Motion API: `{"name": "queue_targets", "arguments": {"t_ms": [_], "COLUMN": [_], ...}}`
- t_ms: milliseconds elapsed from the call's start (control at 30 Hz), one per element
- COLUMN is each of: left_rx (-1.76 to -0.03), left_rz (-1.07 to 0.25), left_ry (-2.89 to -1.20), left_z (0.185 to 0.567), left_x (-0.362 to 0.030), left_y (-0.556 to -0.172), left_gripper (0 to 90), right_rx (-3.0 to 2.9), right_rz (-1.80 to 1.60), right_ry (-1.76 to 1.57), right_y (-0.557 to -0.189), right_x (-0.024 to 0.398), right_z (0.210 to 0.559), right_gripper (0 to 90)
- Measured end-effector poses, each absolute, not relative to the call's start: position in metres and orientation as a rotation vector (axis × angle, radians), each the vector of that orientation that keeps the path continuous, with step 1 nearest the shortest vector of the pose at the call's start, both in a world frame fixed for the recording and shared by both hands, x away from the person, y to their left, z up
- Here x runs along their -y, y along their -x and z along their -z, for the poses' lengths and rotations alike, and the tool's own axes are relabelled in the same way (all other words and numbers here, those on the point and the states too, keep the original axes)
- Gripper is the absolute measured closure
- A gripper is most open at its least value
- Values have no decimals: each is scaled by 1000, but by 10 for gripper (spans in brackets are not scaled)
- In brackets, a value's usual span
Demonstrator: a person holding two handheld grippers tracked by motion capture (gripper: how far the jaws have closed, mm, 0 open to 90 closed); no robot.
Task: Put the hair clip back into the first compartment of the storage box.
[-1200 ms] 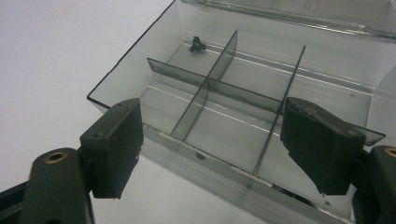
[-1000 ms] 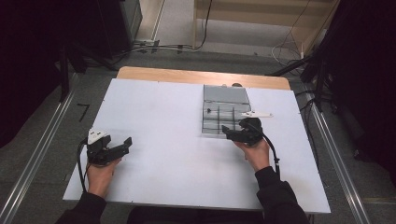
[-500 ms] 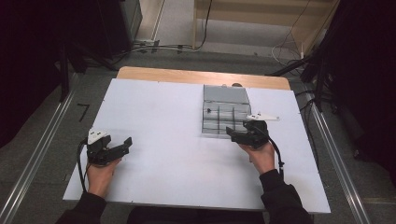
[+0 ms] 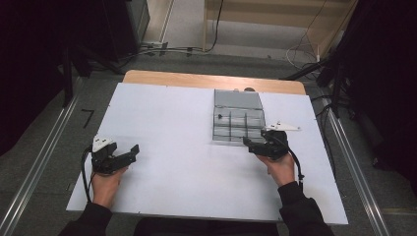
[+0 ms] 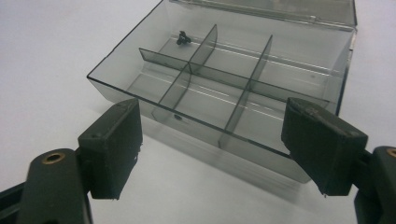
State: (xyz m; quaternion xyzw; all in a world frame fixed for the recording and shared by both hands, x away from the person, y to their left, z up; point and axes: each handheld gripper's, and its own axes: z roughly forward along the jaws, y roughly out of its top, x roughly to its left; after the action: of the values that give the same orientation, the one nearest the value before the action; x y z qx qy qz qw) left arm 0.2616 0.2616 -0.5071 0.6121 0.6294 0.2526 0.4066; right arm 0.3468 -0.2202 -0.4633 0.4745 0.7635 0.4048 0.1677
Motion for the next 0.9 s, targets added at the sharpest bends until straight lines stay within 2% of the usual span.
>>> {"name": "queue_targets", "arguments": {"t_ms": [900], "left_rx": [-1583], "left_rz": [-637], "left_ry": [-1539], "left_z": [506], "left_x": [-261], "left_y": [-261], "left_gripper": [150], "right_rx": [-2130], "right_rz": [-1138], "right_ry": [-1366], "right_y": [-325], "right_x": [255], "right_z": [468], "right_gripper": [177]}}
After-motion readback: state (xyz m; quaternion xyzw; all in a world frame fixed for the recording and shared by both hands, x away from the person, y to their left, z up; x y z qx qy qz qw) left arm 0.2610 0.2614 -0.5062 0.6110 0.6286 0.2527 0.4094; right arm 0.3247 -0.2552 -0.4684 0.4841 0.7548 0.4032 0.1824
